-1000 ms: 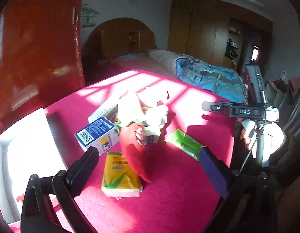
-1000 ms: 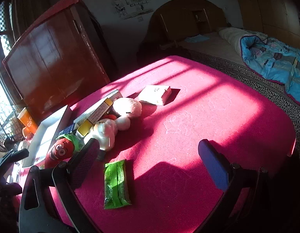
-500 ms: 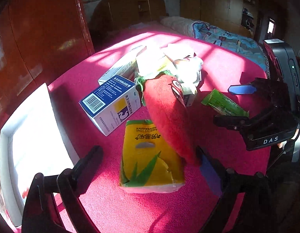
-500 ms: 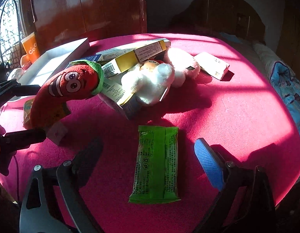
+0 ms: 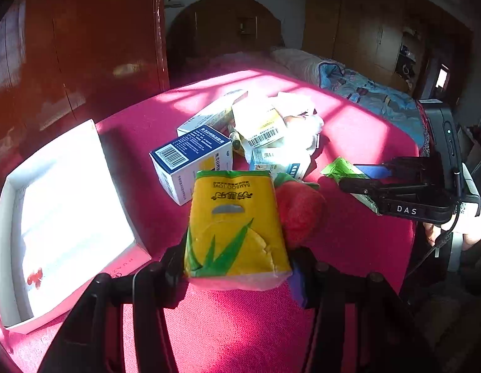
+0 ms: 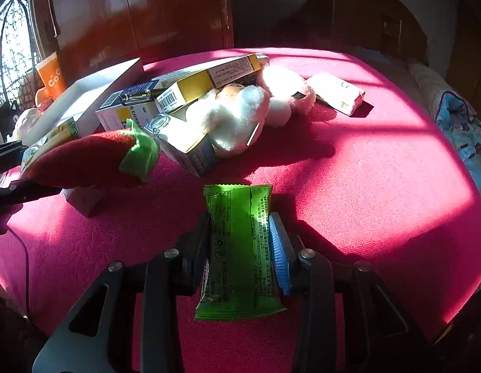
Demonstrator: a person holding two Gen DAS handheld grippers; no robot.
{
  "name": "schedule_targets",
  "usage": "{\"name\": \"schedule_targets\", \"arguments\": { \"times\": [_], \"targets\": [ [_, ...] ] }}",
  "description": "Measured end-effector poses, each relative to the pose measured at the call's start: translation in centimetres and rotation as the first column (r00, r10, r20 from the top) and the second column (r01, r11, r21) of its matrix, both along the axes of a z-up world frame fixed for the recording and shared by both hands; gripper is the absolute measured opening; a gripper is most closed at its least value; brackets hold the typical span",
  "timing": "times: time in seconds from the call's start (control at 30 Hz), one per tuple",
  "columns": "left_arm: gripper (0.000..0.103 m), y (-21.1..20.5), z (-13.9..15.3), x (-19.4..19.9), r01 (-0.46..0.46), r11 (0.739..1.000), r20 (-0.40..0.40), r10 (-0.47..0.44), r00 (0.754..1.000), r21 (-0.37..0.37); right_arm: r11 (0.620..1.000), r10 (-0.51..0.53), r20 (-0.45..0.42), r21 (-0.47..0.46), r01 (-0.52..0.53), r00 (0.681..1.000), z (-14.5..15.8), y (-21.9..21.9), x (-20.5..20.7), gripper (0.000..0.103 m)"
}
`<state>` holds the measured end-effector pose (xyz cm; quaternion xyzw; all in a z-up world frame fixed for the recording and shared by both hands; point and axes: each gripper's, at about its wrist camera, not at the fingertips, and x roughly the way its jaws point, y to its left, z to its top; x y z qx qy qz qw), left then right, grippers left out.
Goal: Organize objects
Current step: 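Grasp the green snack bar with the right tool while the left tool grasps the red chili plush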
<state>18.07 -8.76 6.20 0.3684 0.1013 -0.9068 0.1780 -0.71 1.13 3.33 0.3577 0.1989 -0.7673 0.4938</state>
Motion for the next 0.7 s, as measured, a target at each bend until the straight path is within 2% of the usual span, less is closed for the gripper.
{"name": "schedule_targets", "arguments": {
  "times": [0.2, 0.37, 0.53, 0.63, 0.7],
  "targets": [
    [0.052, -0.3, 1.7, 1.8, -0.037, 0.999, -0.078, 0.037, 0.996, -0.003, 0.998, -0.020, -0.013, -0.060, 0.019, 1.000, 1.8, 0.3, 0.1, 0.036],
    [0.054, -0.1, 0.8, 2.6, -0.047, 0.999, -0.040, 0.047, 0.998, 0.003, 0.998, -0.014, -0.001, -0.059, 0.014, 1.000, 1.7, 0.0, 0.3, 0.036],
    [0.057, 0.4, -0.1, 5.5, -0.073, 0.997, -0.023, 0.073, 0.997, 0.023, 0.998, -0.014, 0.016, -0.060, 0.015, 1.000, 1.5, 0.1, 0.1, 0.036],
    [0.063, 0.7, -1.4, 7.4, -0.105, 0.994, 0.032, 0.104, 0.994, 0.025, 0.998, -0.007, 0.029, -0.056, 0.009, 1.000, 1.2, 0.0, 0.1, 0.036],
    [0.063, 0.6, -2.3, 8.5, -0.136, 0.990, 0.065, 0.134, 0.989, 0.031, 0.999, -0.002, 0.037, -0.054, 0.004, 0.999, 1.0, -0.1, 0.2, 0.036]
  ]
}}
